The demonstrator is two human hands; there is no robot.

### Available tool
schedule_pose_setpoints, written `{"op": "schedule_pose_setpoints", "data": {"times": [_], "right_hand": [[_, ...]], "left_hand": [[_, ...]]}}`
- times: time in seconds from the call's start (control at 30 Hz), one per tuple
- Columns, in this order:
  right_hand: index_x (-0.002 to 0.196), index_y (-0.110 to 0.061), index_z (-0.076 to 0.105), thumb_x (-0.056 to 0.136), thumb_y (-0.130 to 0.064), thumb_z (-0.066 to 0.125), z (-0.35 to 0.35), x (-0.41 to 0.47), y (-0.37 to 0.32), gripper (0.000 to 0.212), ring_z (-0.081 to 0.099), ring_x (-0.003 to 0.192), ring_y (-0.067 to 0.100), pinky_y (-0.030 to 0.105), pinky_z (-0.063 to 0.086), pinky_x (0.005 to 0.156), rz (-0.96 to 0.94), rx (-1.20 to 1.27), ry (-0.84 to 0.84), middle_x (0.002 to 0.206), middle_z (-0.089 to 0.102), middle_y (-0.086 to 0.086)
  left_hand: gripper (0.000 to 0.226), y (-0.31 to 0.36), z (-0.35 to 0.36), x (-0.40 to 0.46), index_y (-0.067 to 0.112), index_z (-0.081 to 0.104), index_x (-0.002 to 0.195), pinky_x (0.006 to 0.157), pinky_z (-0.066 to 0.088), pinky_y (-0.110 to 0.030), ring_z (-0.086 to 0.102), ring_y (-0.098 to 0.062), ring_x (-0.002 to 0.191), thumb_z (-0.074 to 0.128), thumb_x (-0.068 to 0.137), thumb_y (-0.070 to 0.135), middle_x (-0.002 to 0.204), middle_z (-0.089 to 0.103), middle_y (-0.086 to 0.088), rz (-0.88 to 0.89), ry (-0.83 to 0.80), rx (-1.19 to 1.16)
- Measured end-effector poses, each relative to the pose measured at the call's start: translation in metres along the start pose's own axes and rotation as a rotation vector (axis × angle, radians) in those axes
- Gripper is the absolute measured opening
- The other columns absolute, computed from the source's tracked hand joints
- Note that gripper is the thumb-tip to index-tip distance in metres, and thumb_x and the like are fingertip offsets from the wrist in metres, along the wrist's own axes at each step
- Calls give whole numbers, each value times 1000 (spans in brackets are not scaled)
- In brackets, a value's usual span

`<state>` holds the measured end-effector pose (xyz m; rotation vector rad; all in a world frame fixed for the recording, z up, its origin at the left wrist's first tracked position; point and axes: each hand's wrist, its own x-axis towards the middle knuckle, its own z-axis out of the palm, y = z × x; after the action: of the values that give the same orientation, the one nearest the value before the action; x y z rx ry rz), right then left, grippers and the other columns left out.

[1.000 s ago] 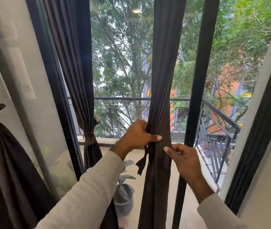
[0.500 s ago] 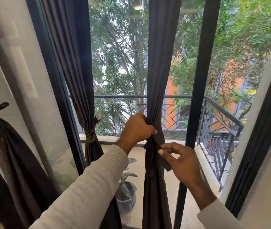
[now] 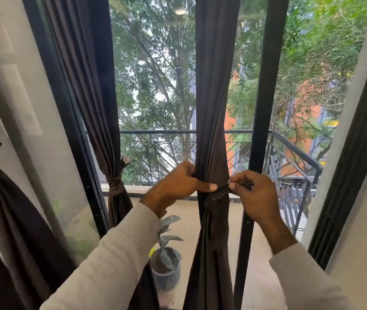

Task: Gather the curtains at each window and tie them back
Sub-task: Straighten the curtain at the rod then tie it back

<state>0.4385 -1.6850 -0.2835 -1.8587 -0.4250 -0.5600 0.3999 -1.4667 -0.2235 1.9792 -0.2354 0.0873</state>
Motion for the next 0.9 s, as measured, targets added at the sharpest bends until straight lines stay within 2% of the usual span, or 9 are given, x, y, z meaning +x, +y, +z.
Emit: {"op": "schedule_pose_setpoints", "data": {"times": [0.17,0.23,0.33,0.4,0.53,0.63,0.7,0.8,0.9], "right_hand": [[86,-31,69,83,-13,88,14,-15,2,27,61,93,11,24,48,81,-91,-111,158,96,64,-6],[84,-34,68,87,-14,84,20,-23,3,26,64,85,12,24,51,75,-43,-71,203,89,68,-8],[94,-27,75,100,-18,71,30,-33,10,11,73,82,9,36,62,81,71,159,118,86,77,-7],[101,-25,77,103,-14,66,32,-39,11,16,76,89,16,46,63,87,94,245,66,92,80,-5],[113,-20,77,100,-15,71,26,-45,3,15,76,102,16,42,60,97,98,391,-52,104,81,-5],[120,-23,76,90,-35,84,25,-47,2,34,75,109,17,42,58,96,90,369,-101,113,80,-5],[119,-26,74,81,-36,89,25,-45,1,42,76,105,15,36,60,90,117,342,-21,115,78,-4],[114,-24,74,80,-22,92,21,-41,0,39,76,92,7,21,60,79,133,281,66,107,78,-3],[104,-19,77,87,-15,86,16,-36,2,19,72,75,-2,9,52,64,90,212,44,83,78,-15]], "left_hand": [[19,-5,9,-1,10,83,106,96,64,-40,81,-19,97,87,87,7,100,84,-4,99,28,62],[26,-8,15,1,11,85,106,94,65,-45,81,-19,95,91,82,20,99,84,-2,114,96,106],[43,-12,23,4,16,86,104,86,66,-49,81,-19,89,86,68,40,94,84,1,97,223,153],[45,-14,27,5,17,86,103,83,67,-48,81,-17,86,84,67,44,92,84,2,95,273,182],[31,-13,32,5,20,87,99,79,66,-43,80,-12,81,88,79,44,87,83,4,134,294,193],[63,-11,32,4,11,80,80,69,59,-46,71,-19,65,73,85,74,70,75,-11,161,232,201],[77,-11,32,3,9,79,84,73,58,-45,65,-24,67,57,92,83,80,74,-20,125,122,173],[49,-17,27,4,16,84,103,76,51,-30,60,-10,73,53,110,53,88,78,-9,169,-47,123],[20,-29,24,11,8,82,106,81,54,-28,69,-10,81,65,104,19,92,79,-9,367,19,176]]}}
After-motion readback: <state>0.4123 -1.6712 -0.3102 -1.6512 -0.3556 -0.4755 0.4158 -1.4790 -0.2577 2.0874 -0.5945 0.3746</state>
